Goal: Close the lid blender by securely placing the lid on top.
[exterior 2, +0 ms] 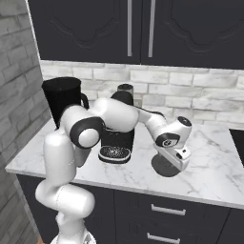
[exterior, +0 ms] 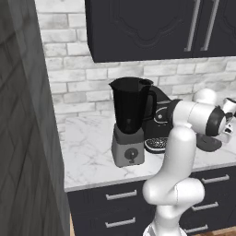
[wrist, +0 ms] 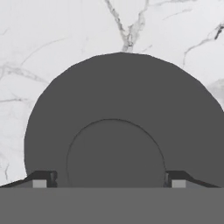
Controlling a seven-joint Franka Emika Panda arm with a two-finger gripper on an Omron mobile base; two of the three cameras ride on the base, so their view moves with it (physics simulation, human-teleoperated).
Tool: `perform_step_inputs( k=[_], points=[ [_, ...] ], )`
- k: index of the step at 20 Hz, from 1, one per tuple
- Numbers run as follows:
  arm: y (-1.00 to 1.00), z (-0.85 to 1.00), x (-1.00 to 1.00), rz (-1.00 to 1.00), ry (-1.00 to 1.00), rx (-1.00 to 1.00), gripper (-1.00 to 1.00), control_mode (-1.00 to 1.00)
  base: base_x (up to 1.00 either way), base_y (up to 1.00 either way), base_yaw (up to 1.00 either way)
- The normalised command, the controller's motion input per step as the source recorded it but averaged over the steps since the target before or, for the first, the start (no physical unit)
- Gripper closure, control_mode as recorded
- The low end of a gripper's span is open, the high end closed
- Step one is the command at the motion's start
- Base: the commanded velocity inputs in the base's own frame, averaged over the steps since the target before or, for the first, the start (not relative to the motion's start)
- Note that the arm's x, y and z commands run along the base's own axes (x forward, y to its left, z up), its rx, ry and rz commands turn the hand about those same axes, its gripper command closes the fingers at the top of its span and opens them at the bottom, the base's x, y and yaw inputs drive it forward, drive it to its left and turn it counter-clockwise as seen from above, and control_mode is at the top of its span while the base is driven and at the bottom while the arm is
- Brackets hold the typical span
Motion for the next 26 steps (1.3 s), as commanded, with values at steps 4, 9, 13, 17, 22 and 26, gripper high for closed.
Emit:
perform_step_inputs(
  k=[4, 9, 13, 17, 22, 26],
  points=[
    [0.00, -0.40, 0.29, 0.00, 0.00, 0.00, -1.00, -1.00, 0.00, 0.00, 0.00],
    [0.24, -0.91, 0.11, 0.00, 0.00, -0.04, 1.00, -1.00, 0.00, 0.00, 0.00],
    [0.18, -0.48, 0.18, 0.00, 0.00, 0.00, 1.00, -1.00, 0.00, 0.00, 0.00],
    [-0.02, -0.03, 0.00, 0.00, 0.00, 0.01, 1.00, -1.00, 0.00, 0.00, 0.00],
    [-0.05, 0.54, -0.20, 0.03, -0.15, 0.00, 1.00, -1.00, 0.00, 0.00, 0.00],
    [0.00, 0.98, -0.23, 0.09, -0.21, 0.00, 1.00, -1.00, 0.00, 0.00, 0.00]
  ],
)
